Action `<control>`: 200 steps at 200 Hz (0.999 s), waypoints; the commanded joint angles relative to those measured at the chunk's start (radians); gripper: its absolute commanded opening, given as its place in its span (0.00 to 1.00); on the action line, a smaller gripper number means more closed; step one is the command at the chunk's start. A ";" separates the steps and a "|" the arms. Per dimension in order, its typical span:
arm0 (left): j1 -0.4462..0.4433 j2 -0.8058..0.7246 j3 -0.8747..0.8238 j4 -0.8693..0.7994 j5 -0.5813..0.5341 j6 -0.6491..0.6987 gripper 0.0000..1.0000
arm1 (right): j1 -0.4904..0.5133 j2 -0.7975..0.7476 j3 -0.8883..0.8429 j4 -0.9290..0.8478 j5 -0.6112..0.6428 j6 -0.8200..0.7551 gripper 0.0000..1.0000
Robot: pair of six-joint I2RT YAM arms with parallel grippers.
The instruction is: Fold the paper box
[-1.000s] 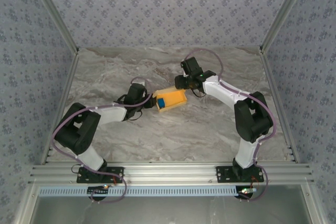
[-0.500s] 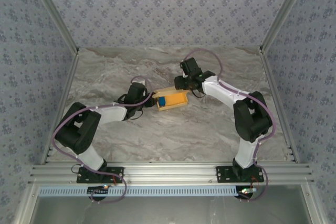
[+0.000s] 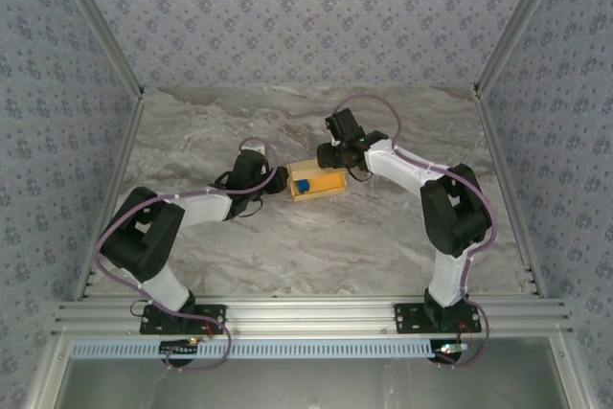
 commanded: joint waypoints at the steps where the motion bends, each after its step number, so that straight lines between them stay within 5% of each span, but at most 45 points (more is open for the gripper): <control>1: 0.002 -0.036 -0.006 -0.044 -0.076 0.027 0.54 | 0.005 0.005 0.001 -0.026 0.017 -0.014 0.53; 45: 0.003 -0.128 -0.031 -0.099 -0.170 0.064 0.58 | 0.013 -0.002 -0.018 -0.026 0.028 -0.035 0.53; 83: -0.001 -0.198 -0.012 -0.090 -0.044 0.115 0.63 | 0.039 -0.009 -0.038 -0.020 0.071 -0.087 0.53; 137: -0.046 -0.058 0.144 -0.210 0.027 0.259 0.65 | 0.077 -0.038 -0.054 0.001 0.158 -0.143 0.55; 200: -0.050 0.027 0.176 -0.225 0.029 0.293 0.65 | 0.054 -0.144 -0.117 0.021 0.115 -0.123 0.57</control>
